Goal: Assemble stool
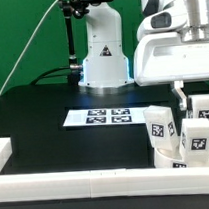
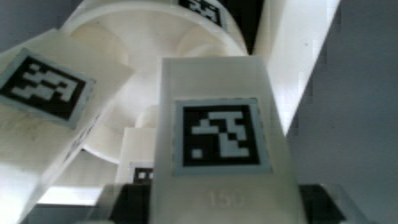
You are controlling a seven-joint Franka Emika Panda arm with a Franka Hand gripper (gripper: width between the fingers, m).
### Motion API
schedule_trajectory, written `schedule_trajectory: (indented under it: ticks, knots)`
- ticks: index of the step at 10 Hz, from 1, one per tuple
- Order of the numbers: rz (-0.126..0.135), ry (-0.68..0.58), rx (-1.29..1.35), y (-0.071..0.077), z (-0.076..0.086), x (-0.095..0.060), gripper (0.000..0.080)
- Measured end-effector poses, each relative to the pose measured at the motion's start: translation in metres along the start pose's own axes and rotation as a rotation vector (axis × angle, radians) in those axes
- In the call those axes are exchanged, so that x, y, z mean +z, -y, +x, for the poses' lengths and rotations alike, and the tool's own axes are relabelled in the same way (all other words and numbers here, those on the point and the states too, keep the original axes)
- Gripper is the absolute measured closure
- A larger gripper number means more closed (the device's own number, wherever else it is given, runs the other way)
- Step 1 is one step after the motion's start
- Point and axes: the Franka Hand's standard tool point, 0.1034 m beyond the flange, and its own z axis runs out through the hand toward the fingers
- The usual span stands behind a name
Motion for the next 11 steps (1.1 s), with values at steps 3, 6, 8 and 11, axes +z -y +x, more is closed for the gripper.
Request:
schedule_trajectory:
  ticks: [3,6,8,11]
  knots:
    - [-0.003,-0.016,-0.005,0.0002,-0.0028,0.0057,0.0461]
    - [-0.007,-0.088,-0.013,-0.001,0.0009,0.0074,0.0461]
    - [-0.011,-0.115,-0.016,-0.0039,0.002,0.0077,0.0461]
    - [-0.012,-0.115,-0.014,-0.0049,0.0019,0.0078,0.0241]
